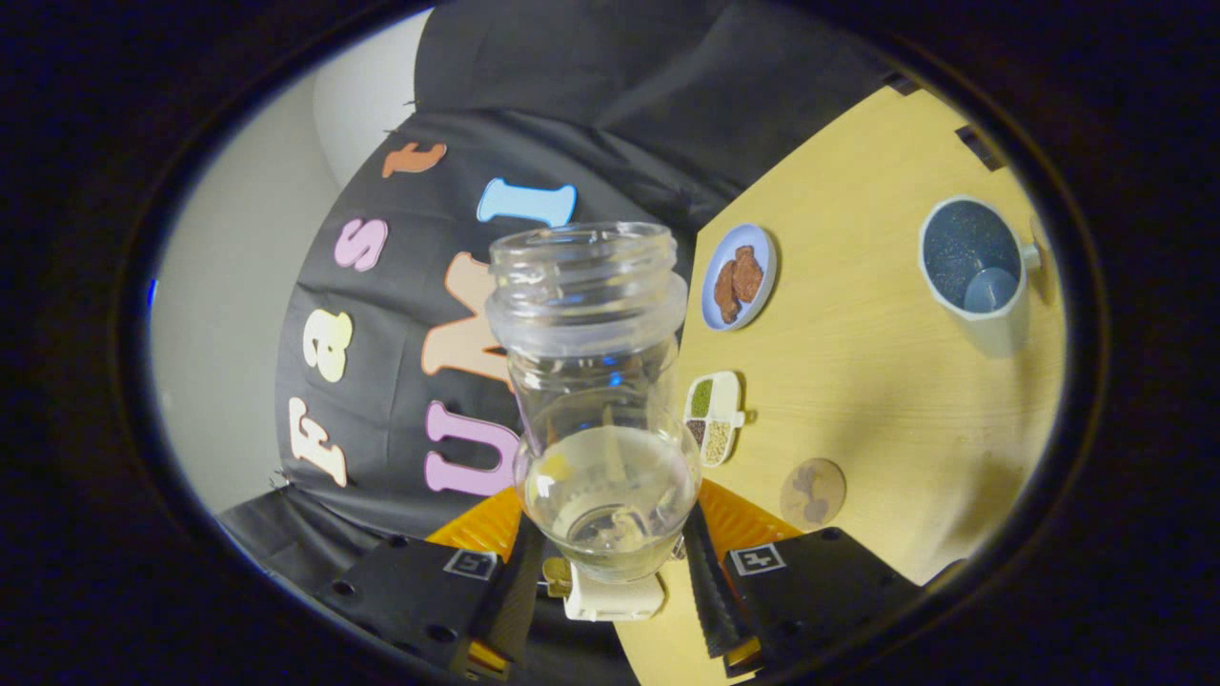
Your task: Take the bottle from table, then pour the juice into the cup, finally place the bottle on the coaster
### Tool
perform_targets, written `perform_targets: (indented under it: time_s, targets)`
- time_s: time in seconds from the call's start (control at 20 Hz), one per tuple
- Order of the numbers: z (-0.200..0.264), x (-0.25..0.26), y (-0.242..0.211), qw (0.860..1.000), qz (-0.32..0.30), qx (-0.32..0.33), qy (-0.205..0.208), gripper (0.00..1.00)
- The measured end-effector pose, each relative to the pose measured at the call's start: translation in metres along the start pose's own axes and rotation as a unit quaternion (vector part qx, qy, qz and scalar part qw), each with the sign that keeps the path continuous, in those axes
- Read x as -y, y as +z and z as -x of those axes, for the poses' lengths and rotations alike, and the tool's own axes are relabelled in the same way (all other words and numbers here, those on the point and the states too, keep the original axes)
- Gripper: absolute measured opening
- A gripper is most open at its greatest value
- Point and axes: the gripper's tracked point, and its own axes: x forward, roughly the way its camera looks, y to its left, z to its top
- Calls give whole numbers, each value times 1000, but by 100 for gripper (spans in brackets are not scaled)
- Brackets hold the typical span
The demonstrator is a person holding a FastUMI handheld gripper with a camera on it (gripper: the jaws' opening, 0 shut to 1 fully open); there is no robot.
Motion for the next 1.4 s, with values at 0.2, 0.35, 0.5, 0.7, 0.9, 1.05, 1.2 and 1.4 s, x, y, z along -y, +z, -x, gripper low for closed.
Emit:
perform_targets:
  time_s: [0.2, 0.35, 0.5, 0.7, 0.9, 1.05, 1.2, 1.4]
  targets:
    - [-2, -1, 17, 999, -37, 17, 7, 73]
    - [-4, -2, 22, 998, -57, 22, 11, 73]
    - [-5, -3, 29, 996, -82, 29, 19, 73]
    - [-6, -3, 37, 992, -115, 41, 26, 73]
    - [-7, -6, 45, 988, -142, 56, 37, 73]
    - [-6, -6, 51, 985, -155, 64, 39, 73]
    - [-6, -6, 56, 983, -166, 68, 43, 73]
    - [-10, -9, 61, 977, -191, 78, 50, 73]
